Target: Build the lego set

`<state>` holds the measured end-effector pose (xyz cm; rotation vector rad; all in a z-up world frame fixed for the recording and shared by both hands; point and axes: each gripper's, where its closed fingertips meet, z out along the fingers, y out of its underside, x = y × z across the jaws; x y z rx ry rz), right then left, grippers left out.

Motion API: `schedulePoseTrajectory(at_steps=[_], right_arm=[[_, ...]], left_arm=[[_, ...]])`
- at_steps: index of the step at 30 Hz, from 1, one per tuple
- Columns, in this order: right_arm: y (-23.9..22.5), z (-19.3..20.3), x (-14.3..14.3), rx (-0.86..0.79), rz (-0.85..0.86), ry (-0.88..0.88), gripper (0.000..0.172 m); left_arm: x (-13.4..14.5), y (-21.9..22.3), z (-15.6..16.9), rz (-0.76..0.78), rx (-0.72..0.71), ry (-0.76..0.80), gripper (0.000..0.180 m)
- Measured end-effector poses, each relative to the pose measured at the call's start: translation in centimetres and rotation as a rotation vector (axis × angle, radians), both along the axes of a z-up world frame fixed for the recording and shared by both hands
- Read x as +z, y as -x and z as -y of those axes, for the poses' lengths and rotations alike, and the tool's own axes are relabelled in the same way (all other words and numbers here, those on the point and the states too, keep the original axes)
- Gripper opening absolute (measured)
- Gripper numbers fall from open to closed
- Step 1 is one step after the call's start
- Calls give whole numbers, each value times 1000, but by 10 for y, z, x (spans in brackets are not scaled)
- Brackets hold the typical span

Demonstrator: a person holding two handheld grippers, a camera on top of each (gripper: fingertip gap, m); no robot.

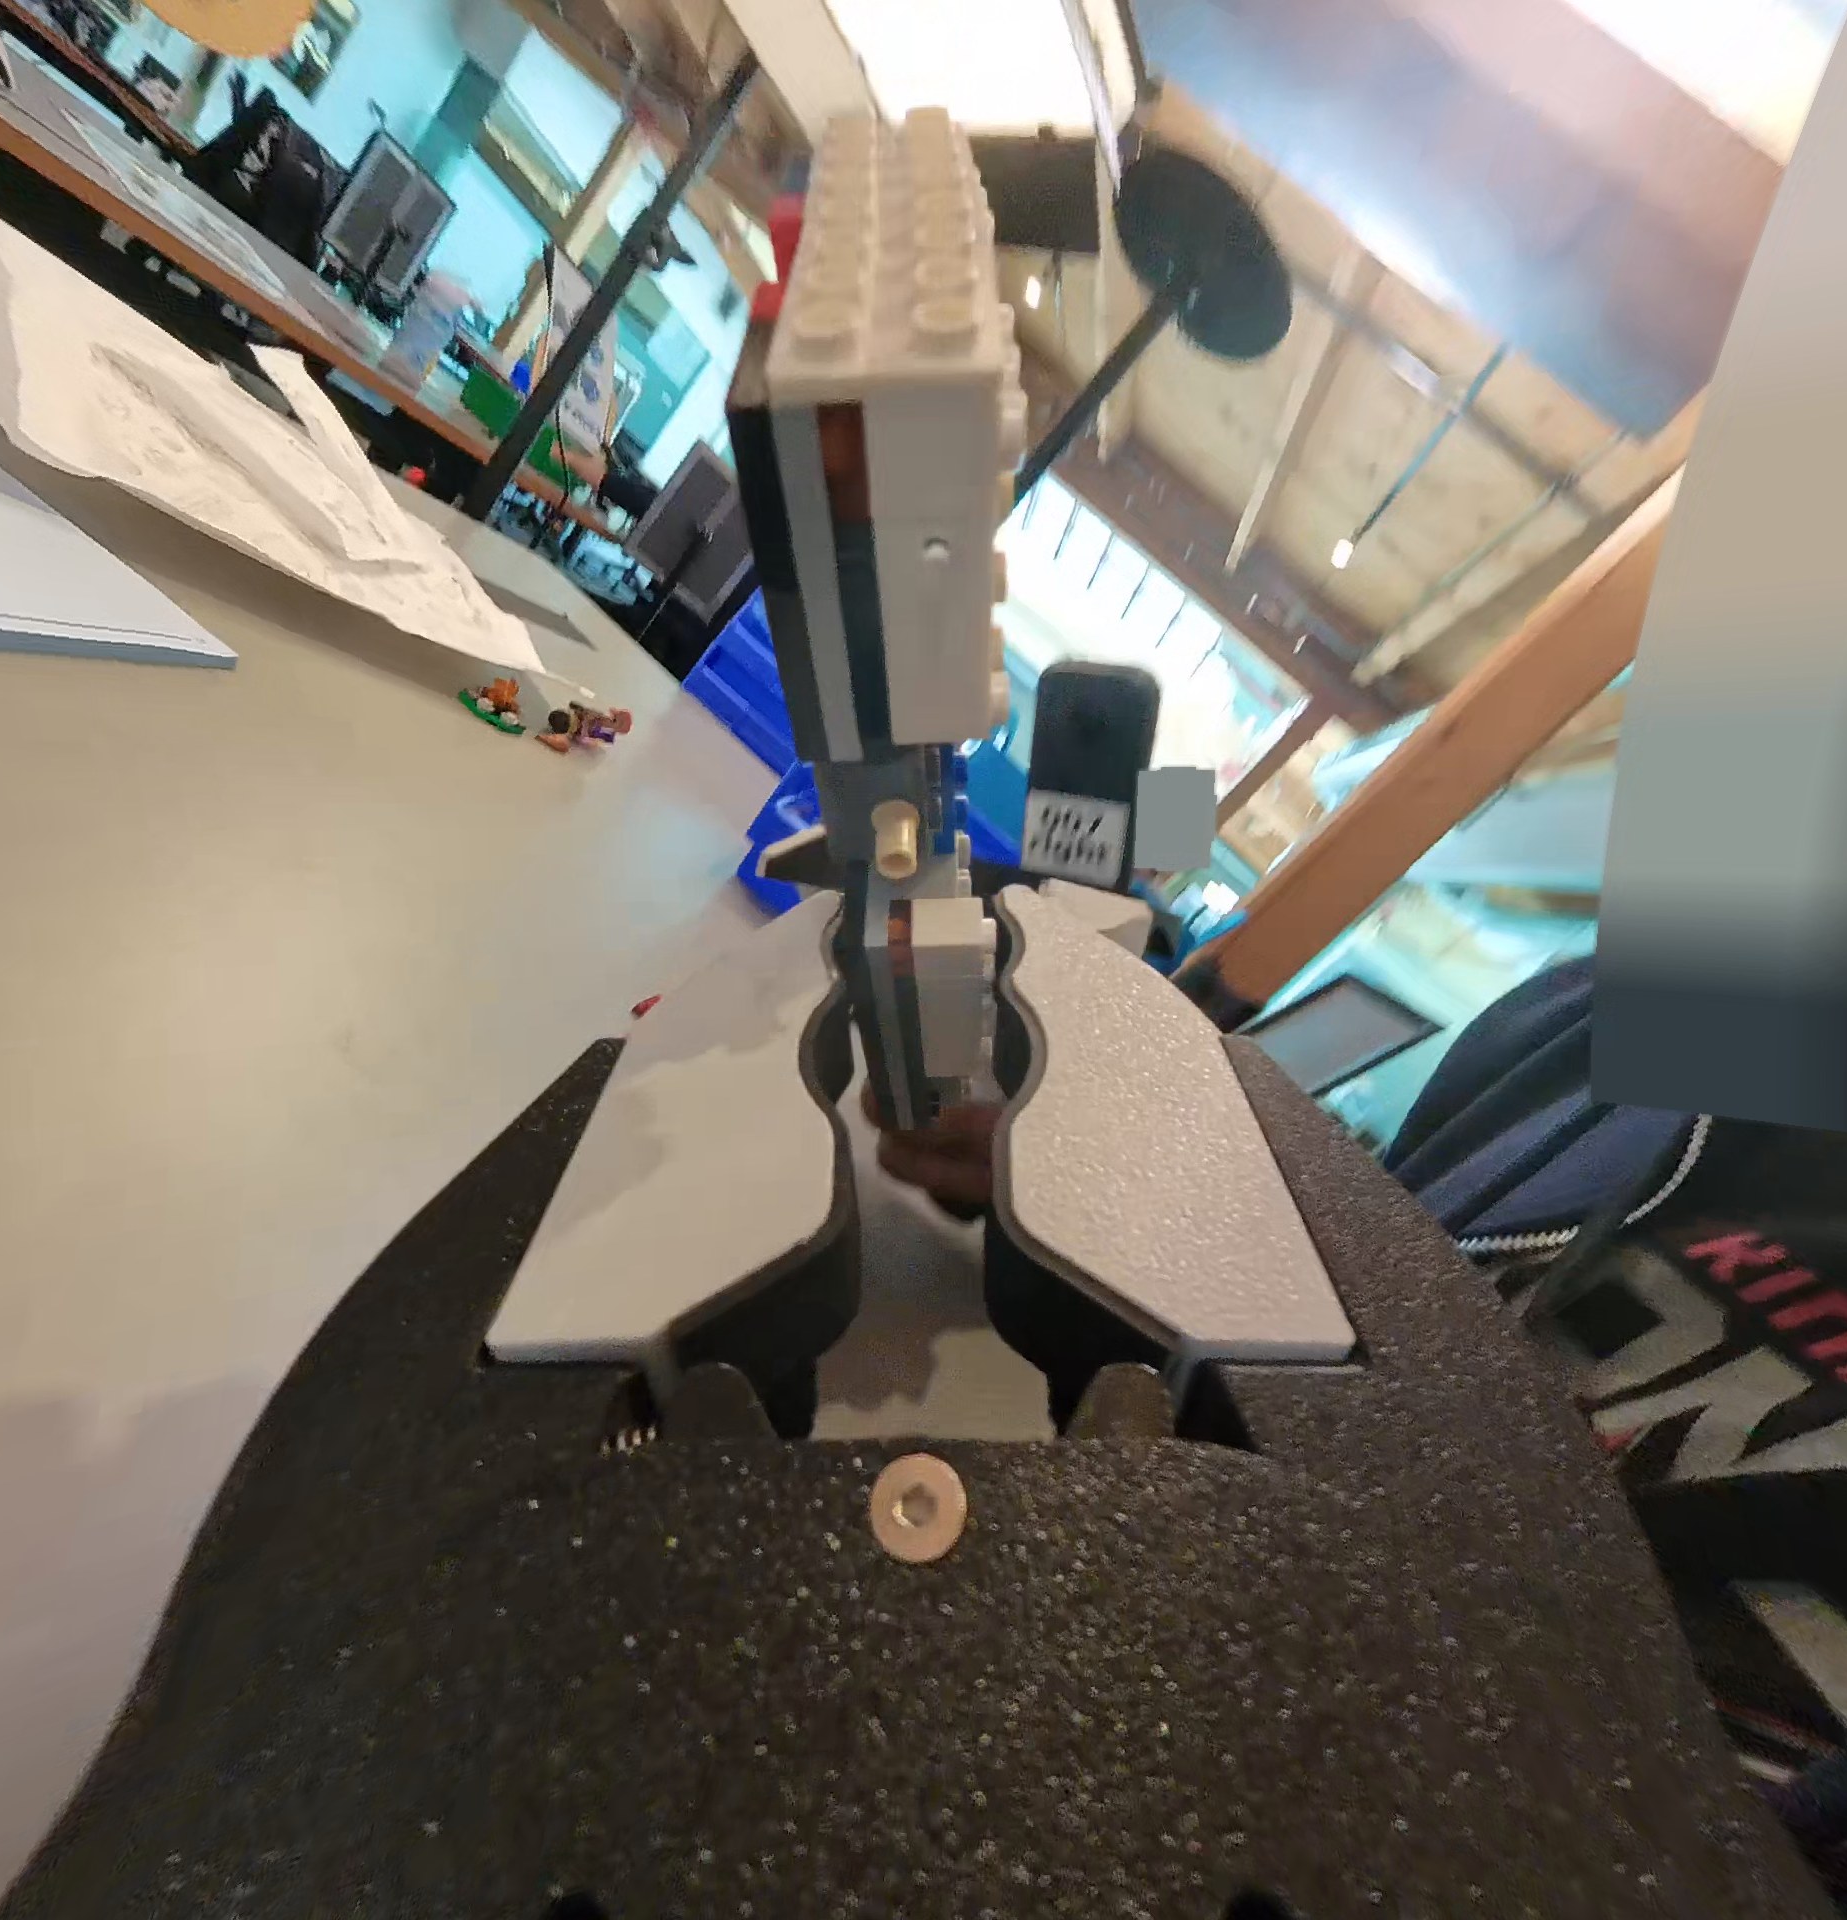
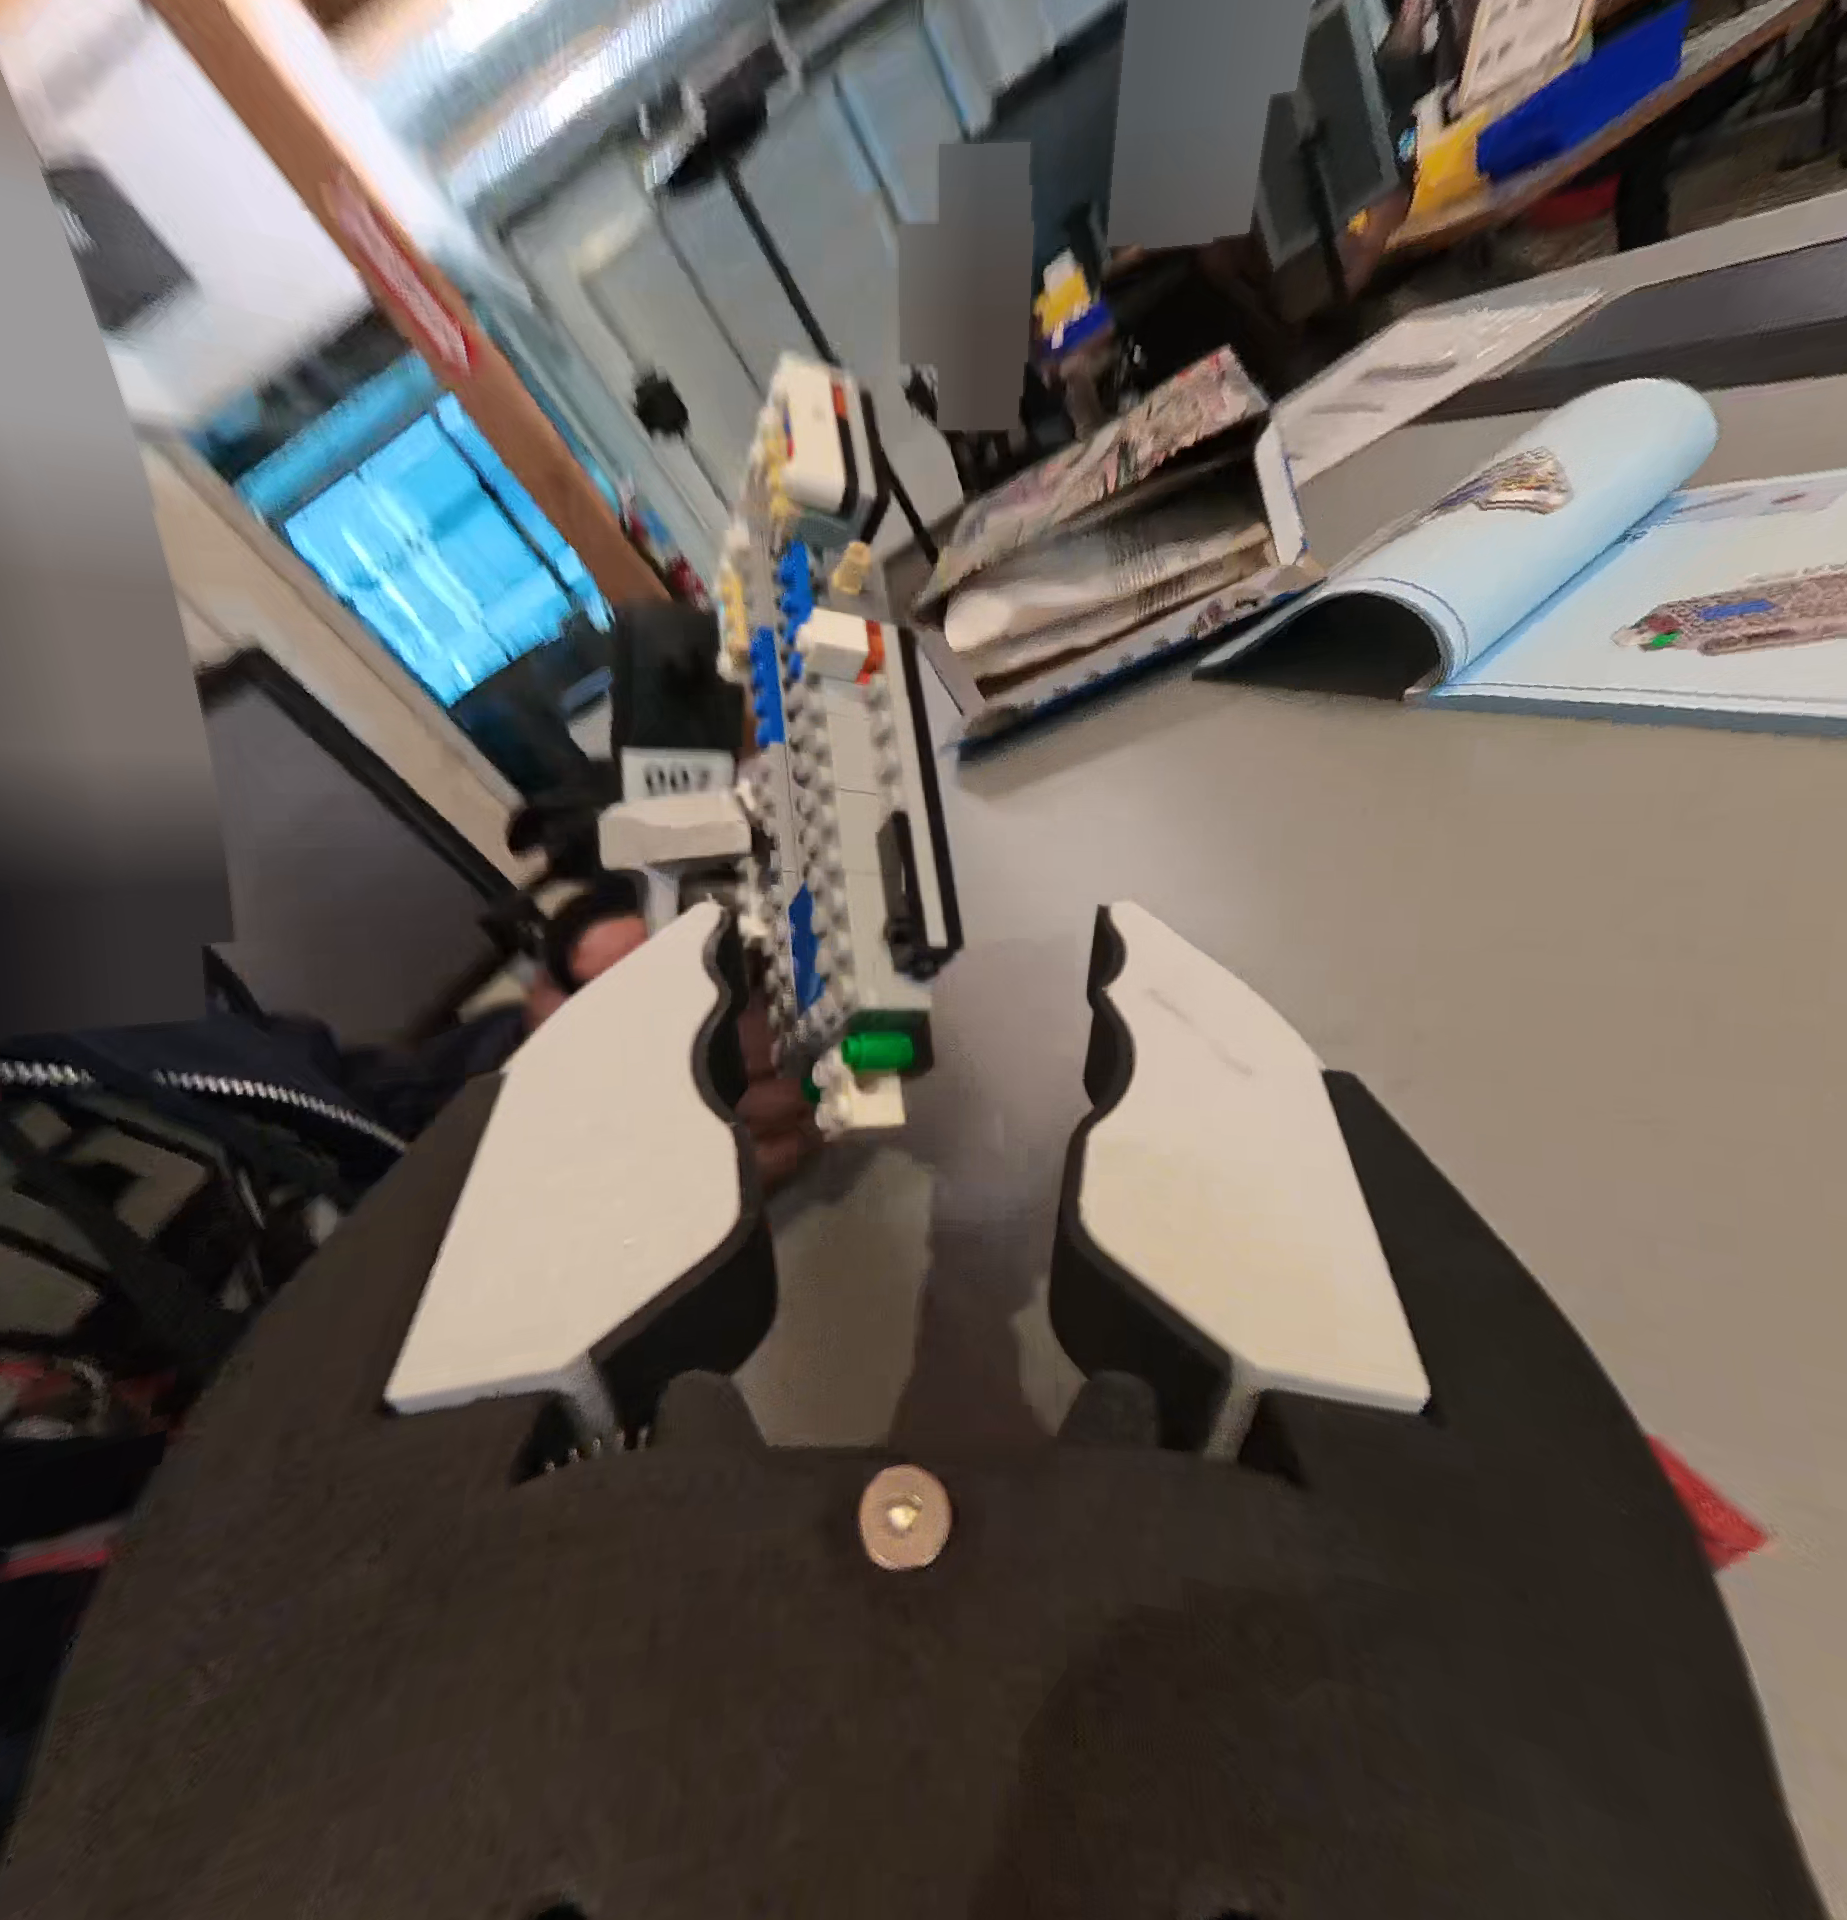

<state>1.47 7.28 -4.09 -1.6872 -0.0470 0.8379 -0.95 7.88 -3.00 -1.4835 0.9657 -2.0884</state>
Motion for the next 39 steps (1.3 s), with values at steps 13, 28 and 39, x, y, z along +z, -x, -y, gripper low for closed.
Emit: schedulePoseTrajectory(at_steps=[13, 28, 39], right_arm=[[32, 14, -14, 266, 237, 14, 34], [44, 16, -20, 300, 196, -26, 24], [44, 15, -14, 267, 132, -78, 19]], left_arm=[[-5, 6, 22, -58, -141, -281, 22], [-4, 7, 19, 13, -168, -195, 22], [-4, 10, 22, -54, -219, -282, 26]])
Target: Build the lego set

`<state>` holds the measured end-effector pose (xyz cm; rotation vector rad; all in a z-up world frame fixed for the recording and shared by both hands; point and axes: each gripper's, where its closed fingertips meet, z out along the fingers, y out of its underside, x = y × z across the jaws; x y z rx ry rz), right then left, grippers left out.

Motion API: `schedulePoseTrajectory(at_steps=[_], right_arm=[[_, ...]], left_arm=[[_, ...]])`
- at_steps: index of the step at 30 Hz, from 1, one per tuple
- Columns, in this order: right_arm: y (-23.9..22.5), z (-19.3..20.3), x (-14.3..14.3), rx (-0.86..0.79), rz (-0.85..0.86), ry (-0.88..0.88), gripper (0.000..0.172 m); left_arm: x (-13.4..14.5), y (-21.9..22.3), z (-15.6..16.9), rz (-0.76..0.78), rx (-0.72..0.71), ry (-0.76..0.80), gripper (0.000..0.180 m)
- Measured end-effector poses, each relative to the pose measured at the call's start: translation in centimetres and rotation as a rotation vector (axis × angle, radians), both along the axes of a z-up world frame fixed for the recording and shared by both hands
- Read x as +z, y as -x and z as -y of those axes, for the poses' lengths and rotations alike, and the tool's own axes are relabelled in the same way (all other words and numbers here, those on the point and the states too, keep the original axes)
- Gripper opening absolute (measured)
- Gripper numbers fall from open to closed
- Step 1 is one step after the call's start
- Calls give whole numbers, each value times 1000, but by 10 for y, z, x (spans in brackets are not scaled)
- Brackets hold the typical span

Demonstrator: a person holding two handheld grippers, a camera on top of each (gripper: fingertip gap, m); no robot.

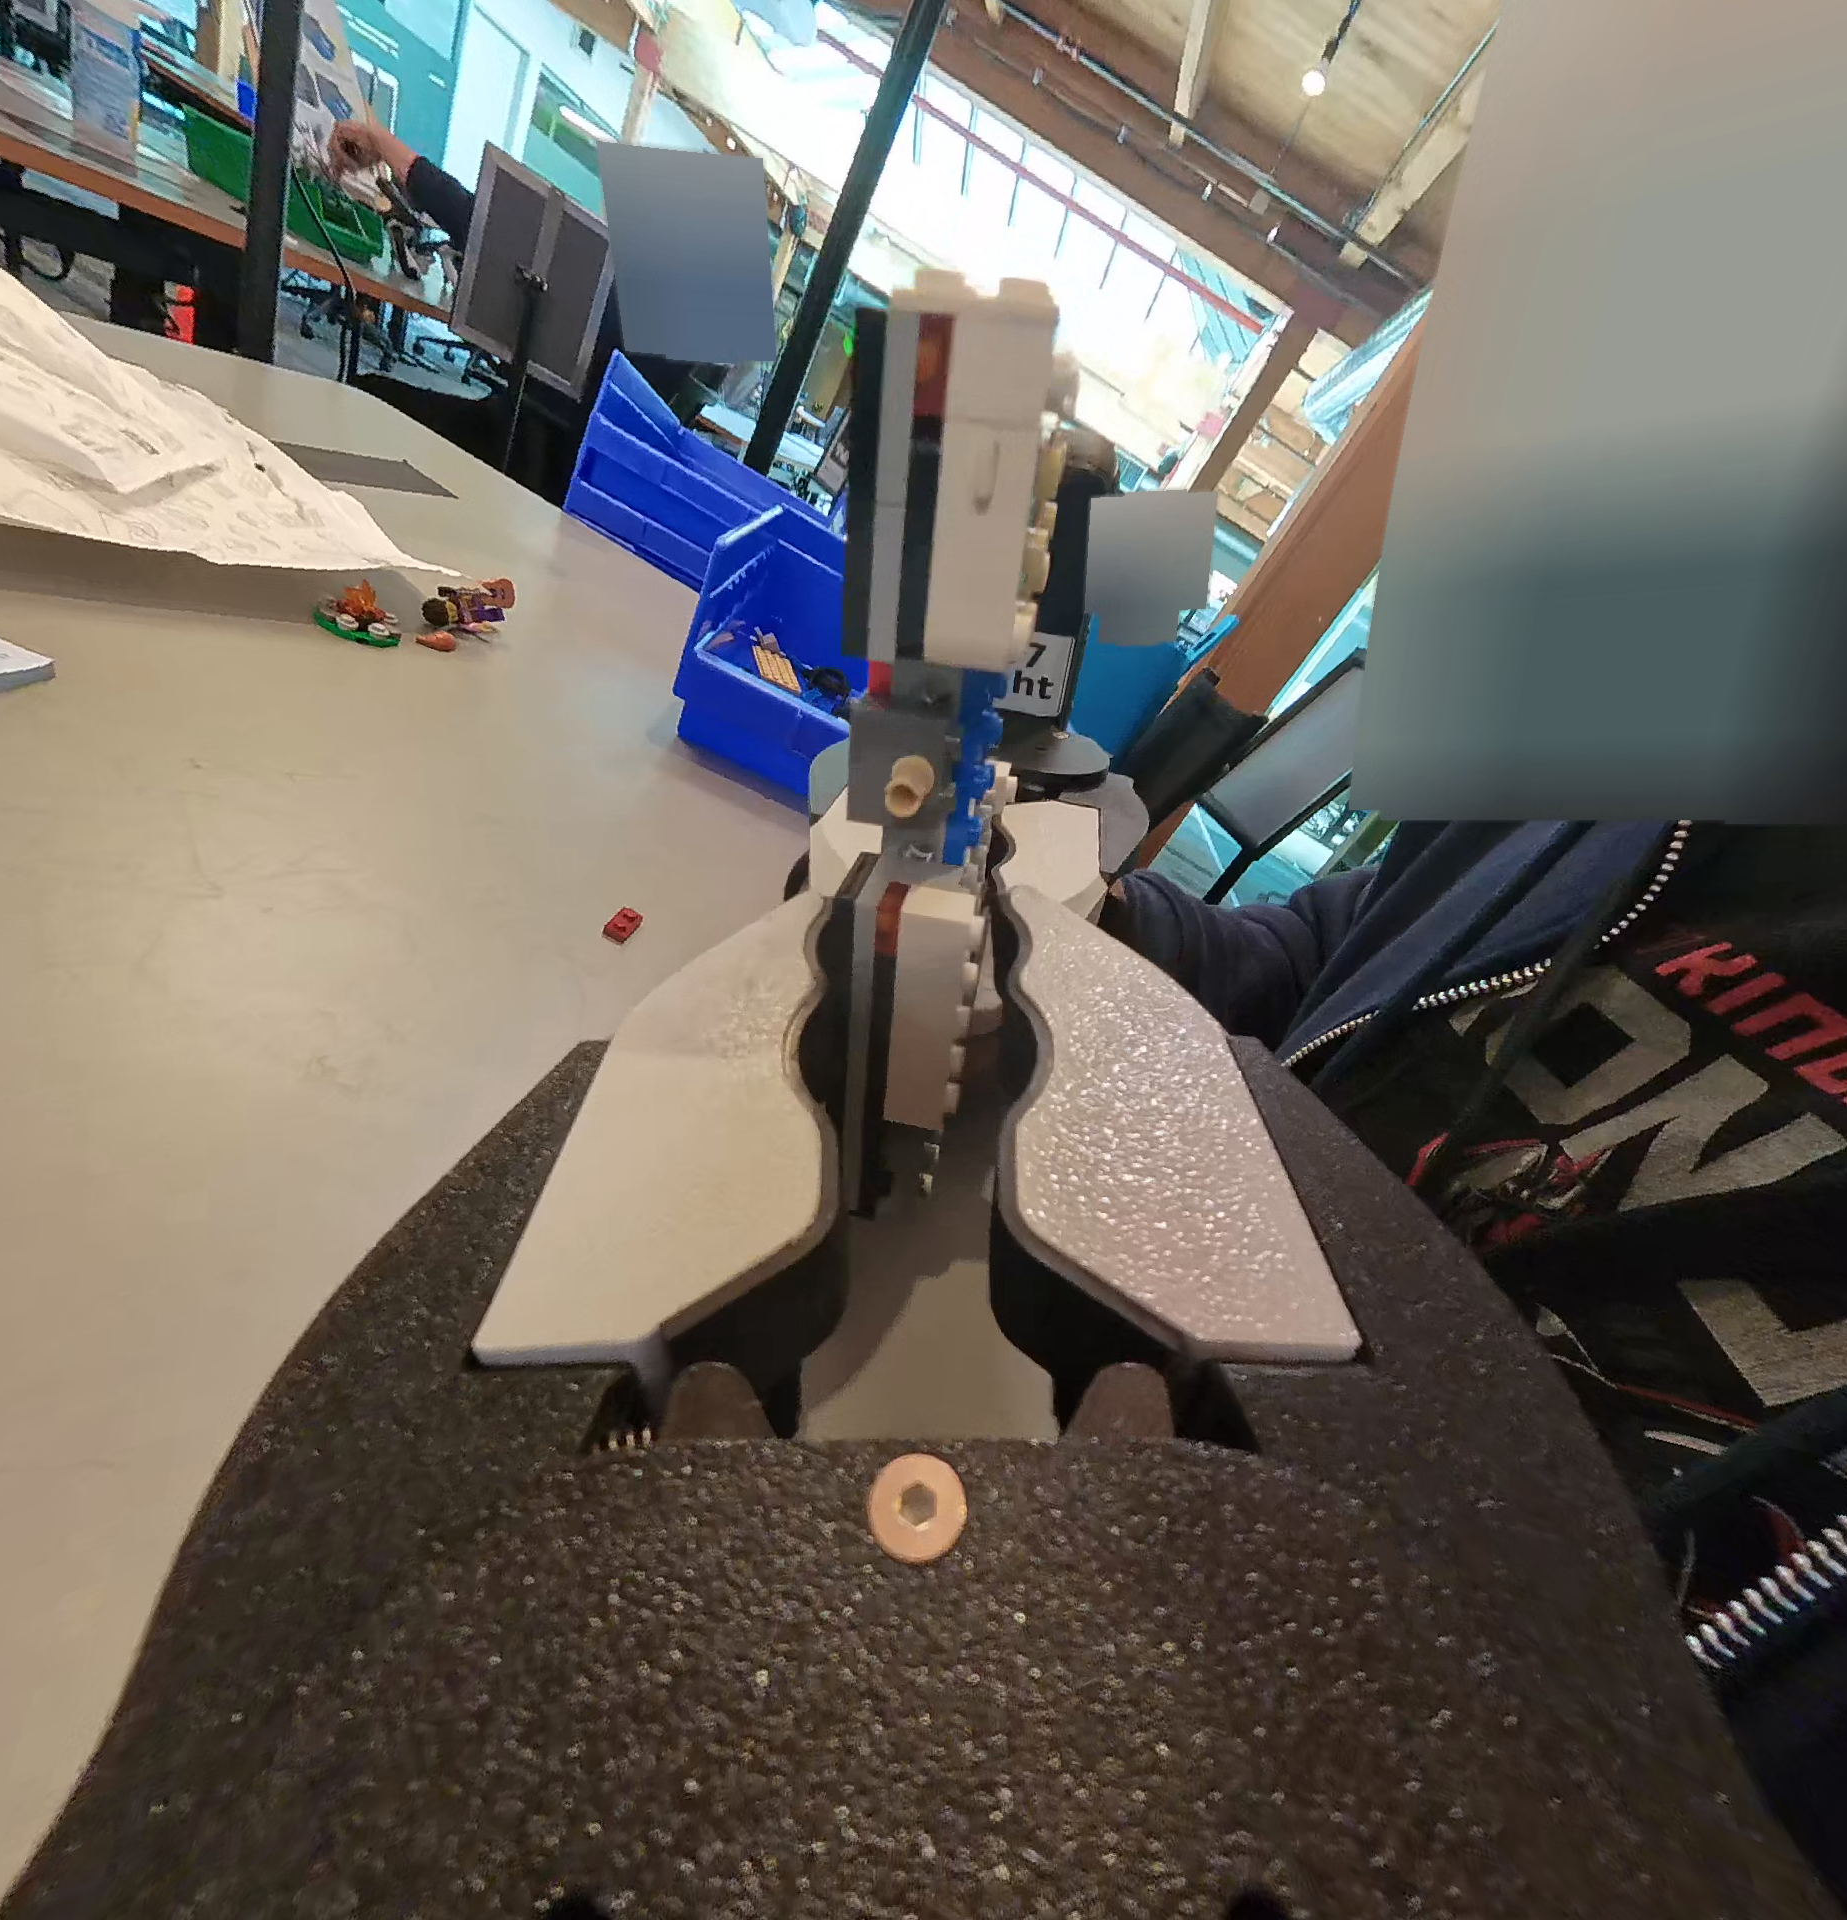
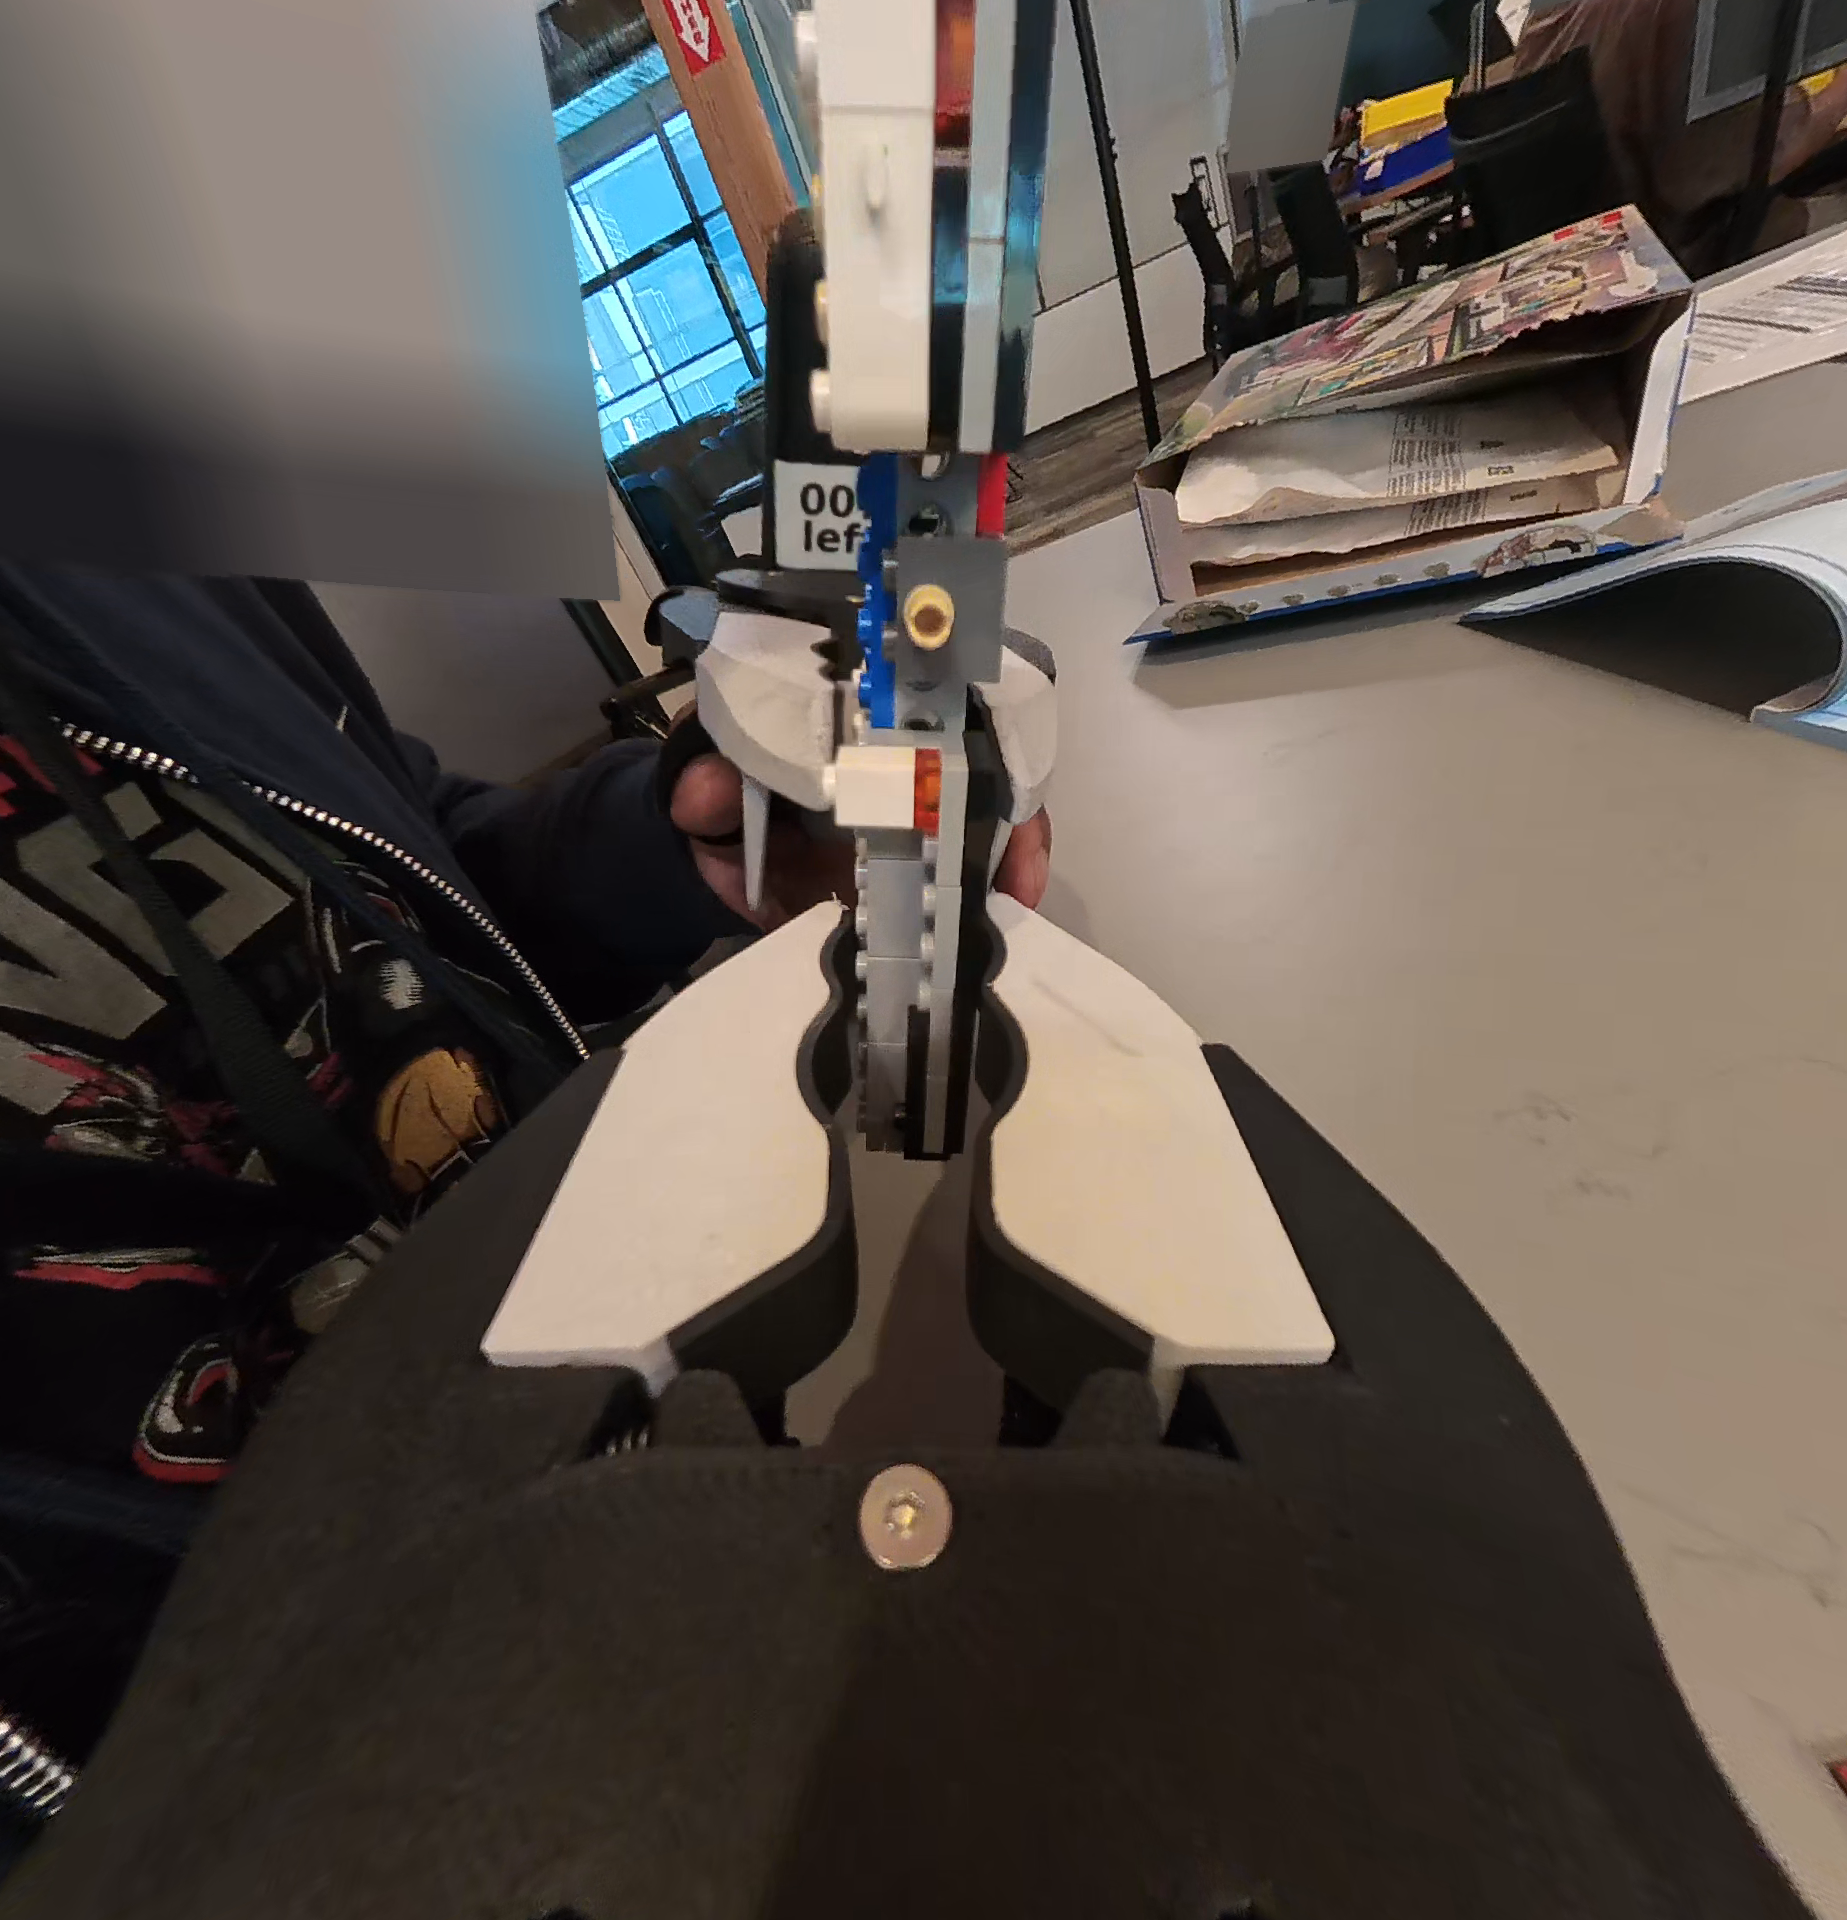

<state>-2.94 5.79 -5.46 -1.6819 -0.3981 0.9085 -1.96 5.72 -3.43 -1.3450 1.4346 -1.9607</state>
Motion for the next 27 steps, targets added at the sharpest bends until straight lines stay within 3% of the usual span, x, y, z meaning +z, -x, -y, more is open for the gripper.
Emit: schedulePoseTrajectory(at_steps=[6, 11, 15, 21, 27], right_arm=[[-4, 0, 5, -4, -95, 3, 19], [-7, -2, 5, -13, -126, 7, 19], [-4, -1, 5, -13, -106, 1, 19], [-3, 2, 3, 13, 27, 21, 21], [-2, 6, 2, 67, 93, 22, 20]], left_arm=[[-8, 4, 4, -67, -61, -64, 35], [-42, 4, 17, -200, -134, -141, 42], [-28, -1, 18, -121, -124, -39, 23], [-28, 1, 19, -78, -98, -195, 21], [-29, 3, 22, -67, -123, -232, 20]])
